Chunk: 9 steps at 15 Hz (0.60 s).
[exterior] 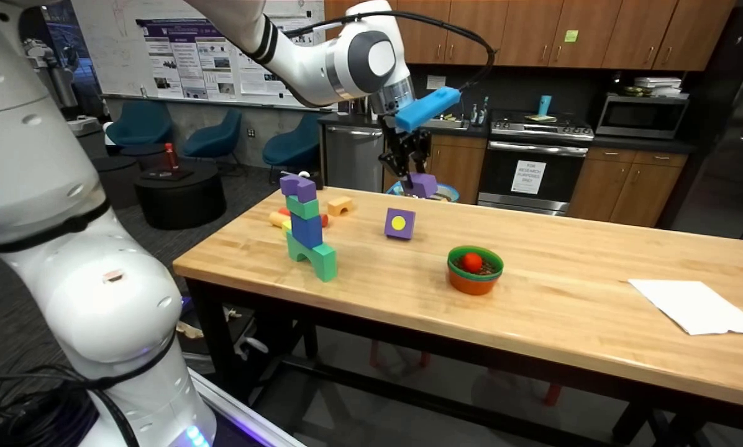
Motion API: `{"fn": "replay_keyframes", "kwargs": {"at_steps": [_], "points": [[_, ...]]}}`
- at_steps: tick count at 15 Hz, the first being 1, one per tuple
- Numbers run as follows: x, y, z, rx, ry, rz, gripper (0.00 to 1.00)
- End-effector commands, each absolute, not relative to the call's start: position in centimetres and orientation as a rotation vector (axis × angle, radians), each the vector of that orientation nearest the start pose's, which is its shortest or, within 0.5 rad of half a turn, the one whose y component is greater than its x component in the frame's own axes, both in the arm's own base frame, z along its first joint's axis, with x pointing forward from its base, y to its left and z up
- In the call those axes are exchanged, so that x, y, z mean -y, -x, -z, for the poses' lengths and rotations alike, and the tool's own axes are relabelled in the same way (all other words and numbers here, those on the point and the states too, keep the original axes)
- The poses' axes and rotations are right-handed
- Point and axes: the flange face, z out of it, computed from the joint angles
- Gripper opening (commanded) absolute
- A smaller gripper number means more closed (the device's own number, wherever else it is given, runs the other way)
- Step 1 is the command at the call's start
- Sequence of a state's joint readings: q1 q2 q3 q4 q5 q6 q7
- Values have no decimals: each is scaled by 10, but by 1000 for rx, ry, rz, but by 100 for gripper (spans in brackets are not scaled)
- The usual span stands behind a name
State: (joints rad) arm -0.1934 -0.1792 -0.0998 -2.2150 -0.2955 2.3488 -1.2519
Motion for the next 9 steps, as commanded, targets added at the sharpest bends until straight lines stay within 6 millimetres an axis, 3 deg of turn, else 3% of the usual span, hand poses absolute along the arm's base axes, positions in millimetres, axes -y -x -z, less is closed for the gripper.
{"fn": "replay_keyframes", "kwargs": {"at_steps": [1,9], "points": [[127,-459,-495,1944,3024,192,16],[91,-416,-506,1989,3112,346,16]]}}
